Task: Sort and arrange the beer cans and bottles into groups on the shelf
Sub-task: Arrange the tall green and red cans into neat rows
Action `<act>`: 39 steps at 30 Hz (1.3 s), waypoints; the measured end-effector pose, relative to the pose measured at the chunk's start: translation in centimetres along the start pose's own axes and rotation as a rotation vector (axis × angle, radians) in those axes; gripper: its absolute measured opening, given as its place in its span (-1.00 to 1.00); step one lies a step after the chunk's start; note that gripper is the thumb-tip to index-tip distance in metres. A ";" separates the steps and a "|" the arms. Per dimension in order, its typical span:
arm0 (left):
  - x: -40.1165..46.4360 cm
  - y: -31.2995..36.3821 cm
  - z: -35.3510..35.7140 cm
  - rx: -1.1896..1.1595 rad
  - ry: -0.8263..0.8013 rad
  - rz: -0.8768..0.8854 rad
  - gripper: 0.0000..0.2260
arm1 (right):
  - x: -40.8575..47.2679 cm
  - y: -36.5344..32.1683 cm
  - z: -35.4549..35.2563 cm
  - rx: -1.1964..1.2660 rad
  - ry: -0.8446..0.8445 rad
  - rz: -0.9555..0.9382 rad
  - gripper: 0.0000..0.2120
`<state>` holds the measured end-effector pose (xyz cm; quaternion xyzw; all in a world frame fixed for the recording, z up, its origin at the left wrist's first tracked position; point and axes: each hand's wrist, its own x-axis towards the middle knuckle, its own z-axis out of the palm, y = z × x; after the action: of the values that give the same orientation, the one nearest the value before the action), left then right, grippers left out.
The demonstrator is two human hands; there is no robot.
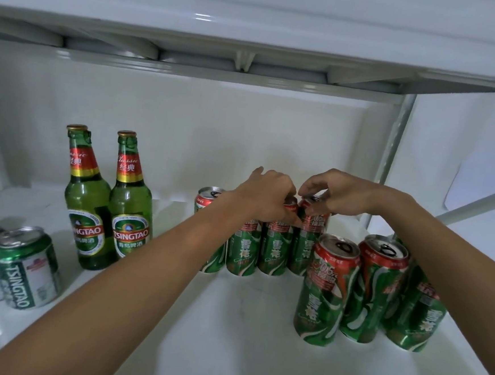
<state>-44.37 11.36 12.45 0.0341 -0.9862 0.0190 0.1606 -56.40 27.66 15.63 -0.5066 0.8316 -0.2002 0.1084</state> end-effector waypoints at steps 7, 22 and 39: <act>-0.9 -0.3 -0.3 -0.078 -0.081 0.011 -0.41 | -0.2 0.5 -0.1 0.136 -0.076 0.028 -0.51; -1.8 -0.3 0.6 -0.012 -0.043 -0.008 -0.56 | -0.6 -0.1 0.5 0.164 -0.084 0.118 -0.47; -9.7 6.9 0.0 -0.667 0.025 0.179 -0.42 | -14.3 1.0 -1.4 -0.128 -0.028 0.105 -0.50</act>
<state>-35.66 18.88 9.21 -0.1073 -0.9352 -0.2900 0.1727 -51.13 41.07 16.11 -0.4709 0.8665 -0.1337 0.0976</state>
